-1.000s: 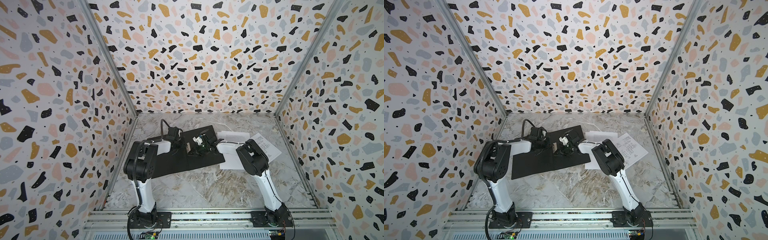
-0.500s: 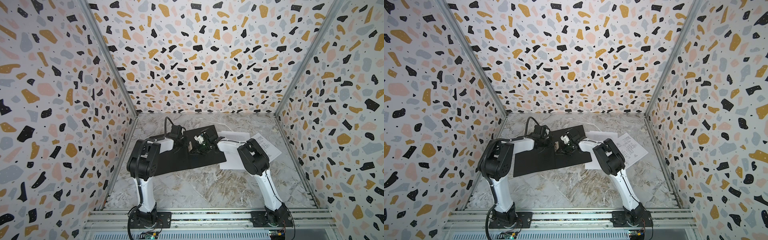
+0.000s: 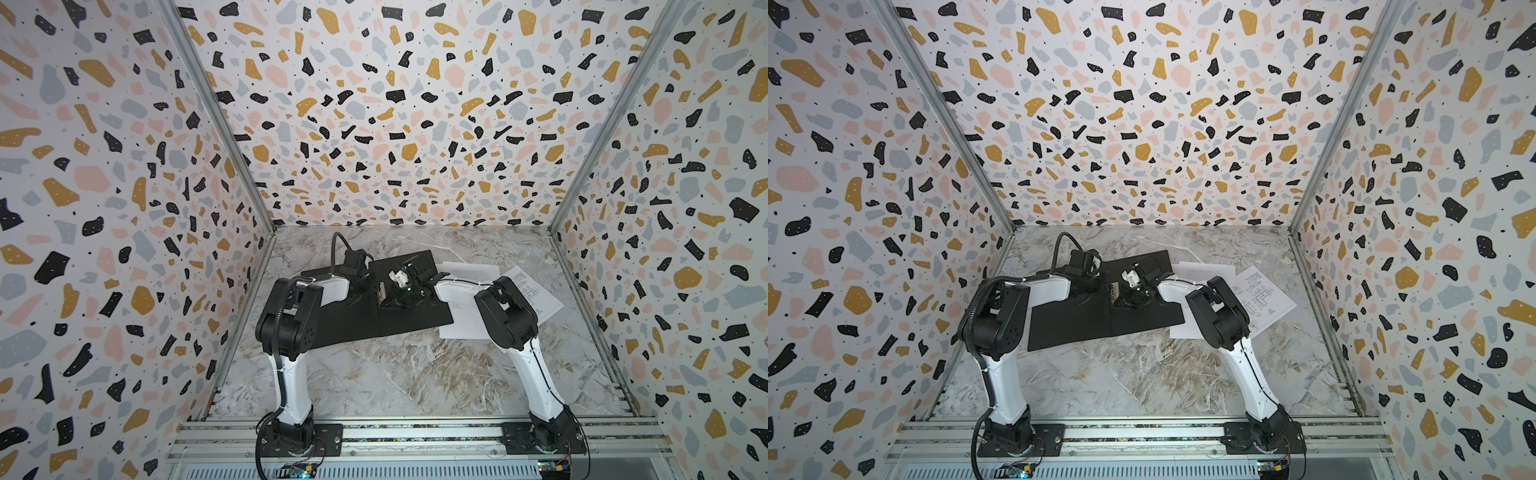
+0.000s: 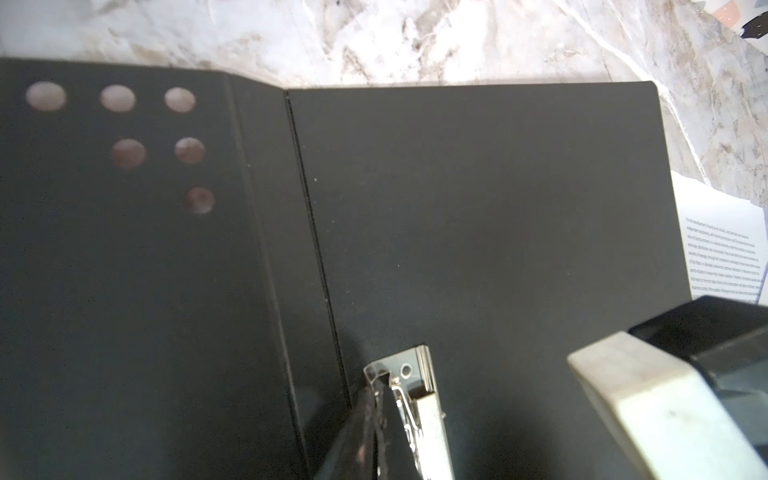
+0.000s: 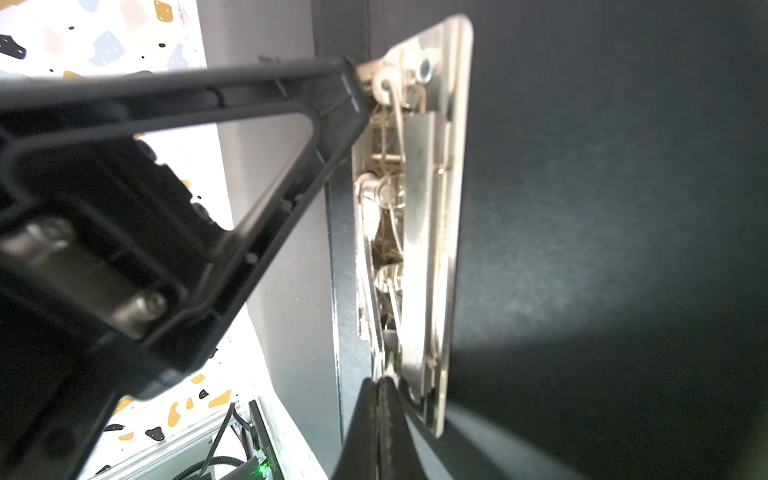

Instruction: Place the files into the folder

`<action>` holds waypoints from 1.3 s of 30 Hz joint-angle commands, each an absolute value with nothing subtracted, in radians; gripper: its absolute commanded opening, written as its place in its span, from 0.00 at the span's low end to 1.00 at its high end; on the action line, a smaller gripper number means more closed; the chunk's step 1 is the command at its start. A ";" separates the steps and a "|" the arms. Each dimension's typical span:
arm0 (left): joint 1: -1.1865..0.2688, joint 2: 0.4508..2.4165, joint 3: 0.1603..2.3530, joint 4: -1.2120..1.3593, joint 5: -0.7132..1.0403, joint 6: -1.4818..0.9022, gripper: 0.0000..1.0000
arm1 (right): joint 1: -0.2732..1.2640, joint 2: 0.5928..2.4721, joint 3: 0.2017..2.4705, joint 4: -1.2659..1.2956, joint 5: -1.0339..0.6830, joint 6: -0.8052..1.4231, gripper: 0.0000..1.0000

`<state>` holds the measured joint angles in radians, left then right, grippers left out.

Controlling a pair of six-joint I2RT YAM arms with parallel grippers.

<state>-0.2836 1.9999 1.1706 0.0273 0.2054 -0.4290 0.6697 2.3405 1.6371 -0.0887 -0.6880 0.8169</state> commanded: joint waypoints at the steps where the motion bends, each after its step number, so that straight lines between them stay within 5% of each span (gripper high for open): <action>1: -0.298 2.094 1.123 -0.098 0.199 -0.401 0.00 | 0.647 2.387 1.583 -0.234 -0.568 0.790 0.00; 25: -0.299 2.064 1.141 -0.063 0.275 -0.402 0.00 | 0.631 2.254 1.531 -0.097 -0.684 0.853 0.00; 39: -0.297 1.978 1.239 -0.122 0.344 -0.393 0.38 | 0.646 2.206 1.543 -0.013 -0.722 0.907 0.08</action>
